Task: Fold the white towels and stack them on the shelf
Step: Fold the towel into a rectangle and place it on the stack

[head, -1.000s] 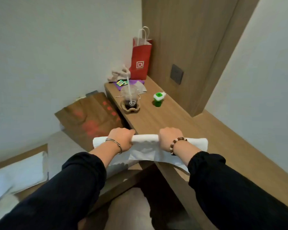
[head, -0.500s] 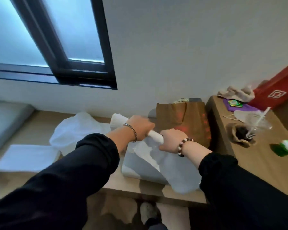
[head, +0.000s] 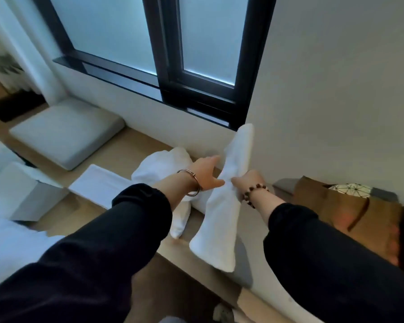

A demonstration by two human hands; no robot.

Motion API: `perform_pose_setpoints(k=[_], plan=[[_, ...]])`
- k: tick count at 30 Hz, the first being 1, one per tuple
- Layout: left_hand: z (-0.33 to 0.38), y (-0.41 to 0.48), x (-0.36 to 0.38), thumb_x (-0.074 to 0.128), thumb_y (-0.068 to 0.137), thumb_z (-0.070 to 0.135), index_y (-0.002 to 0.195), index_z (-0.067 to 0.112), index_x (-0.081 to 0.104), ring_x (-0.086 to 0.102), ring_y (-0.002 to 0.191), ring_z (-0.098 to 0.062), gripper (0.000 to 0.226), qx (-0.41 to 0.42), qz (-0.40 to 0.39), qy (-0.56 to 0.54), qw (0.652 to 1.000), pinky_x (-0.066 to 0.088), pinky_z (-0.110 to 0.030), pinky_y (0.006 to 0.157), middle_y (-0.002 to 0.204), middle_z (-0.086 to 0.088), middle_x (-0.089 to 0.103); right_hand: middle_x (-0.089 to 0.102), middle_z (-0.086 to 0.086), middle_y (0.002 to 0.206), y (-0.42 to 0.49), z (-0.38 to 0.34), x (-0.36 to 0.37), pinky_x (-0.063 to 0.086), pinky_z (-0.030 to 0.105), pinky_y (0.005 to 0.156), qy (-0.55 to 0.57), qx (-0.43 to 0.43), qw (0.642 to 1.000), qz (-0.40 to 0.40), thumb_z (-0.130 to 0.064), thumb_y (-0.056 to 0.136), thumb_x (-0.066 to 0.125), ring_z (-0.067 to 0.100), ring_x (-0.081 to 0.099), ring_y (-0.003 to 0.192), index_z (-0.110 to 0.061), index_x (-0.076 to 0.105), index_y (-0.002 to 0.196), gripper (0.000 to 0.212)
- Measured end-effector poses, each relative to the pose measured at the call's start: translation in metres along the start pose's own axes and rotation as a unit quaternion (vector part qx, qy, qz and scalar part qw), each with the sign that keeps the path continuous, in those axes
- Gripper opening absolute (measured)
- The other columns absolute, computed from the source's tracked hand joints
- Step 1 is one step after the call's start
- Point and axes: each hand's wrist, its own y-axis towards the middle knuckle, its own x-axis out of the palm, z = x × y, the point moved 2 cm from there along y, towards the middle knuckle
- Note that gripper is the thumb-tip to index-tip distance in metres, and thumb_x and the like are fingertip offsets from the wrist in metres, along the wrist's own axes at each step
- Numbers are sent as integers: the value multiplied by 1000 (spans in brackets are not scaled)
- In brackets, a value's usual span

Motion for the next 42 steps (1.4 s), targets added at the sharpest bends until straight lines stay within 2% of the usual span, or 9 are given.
perform_pose_setpoints(k=[4, 9, 13, 17, 19, 22, 27, 32, 42], plan=[[-37, -2, 19, 57, 86, 53, 133, 6, 42, 50, 119, -29, 68, -38, -202, -45, 978, 39, -35, 94, 132, -12, 52, 56, 6, 69, 8, -35, 41, 54, 31, 57, 163, 113, 976, 86, -22, 76, 62, 24, 59, 62, -5, 54, 86, 21], [-100, 3, 21, 67, 80, 39, 139, 15, 27, 52, 111, -27, 76, -82, -40, 15, 996, 46, -36, 82, 131, -7, 46, 60, 8, 74, 9, -87, 101, 48, 27, 50, 360, 224, 896, 131, -16, 79, 63, 24, 58, 59, -3, 46, 86, 22], [-164, 6, 1, 55, 86, 6, 137, 12, 32, 58, 105, -29, 56, -15, 30, 154, 987, 38, -33, 68, 121, -11, 55, 51, 8, 80, 13, -130, 150, 57, 28, 54, 352, 215, 907, 86, -13, 91, 54, 27, 54, 60, -5, 47, 103, 16], [-224, 16, -32, 55, 85, 11, 118, 12, 53, 62, 93, -26, 33, 53, 25, 231, 971, 40, -31, 64, 104, -7, 62, 66, 19, 98, 6, -154, 191, 52, 27, 43, 401, 227, 886, 55, -24, 87, 56, 27, 69, 63, 2, 52, 117, 39], [-246, 25, -51, 58, 82, 18, 106, 13, 59, 60, 87, -25, 24, 76, 4, 277, 958, 43, -29, 62, 97, -7, 60, 69, 18, 94, 8, -158, 201, 56, 33, 55, 333, 193, 921, 56, -42, 86, 50, 32, 70, 71, -1, 59, 106, 46], [-274, 44, -67, 56, 78, 21, 96, 18, 60, 59, 87, -29, 19, 81, -77, 251, 961, 52, -33, 74, 95, -7, 57, 64, 8, 91, 15, -156, 210, 44, 33, 64, 44, 29, 989, 140, -60, 84, 44, 25, 57, 77, -13, 56, 87, 49], [-305, 72, -80, 56, 76, 19, 88, 21, 58, 54, 73, -25, 13, 120, -116, 261, 951, 45, -30, 64, 86, -2, 59, 47, 2, 123, 42, -176, 247, 36, 37, 96, -300, -222, 927, 40, -51, 71, 70, 25, 41, 118, -19, 48, 122, 64], [-357, 80, -84, 52, 76, 12, 84, 28, 53, 49, 72, -23, 18, 137, -147, 268, 942, 36, -28, 61, 71, 6, 44, 61, 4, 92, 80, -195, 275, 36, 29, 65, -337, -222, 914, -38, -20, 87, 52, 28, 58, 86, -21, 52, 90, 4], [-530, 82, -61, 46, 79, 8, 95, 28, 56, 58, 85, -27, 28, 86, -181, 207, 958, 38, -30, 66, 92, 1, 63, 47, 1, 76, 115, -218, 369, 27, 29, 50, -373, -165, 906, -116, -7, 82, 47, 19, 44, 63, -19, 38, 84, 15]])
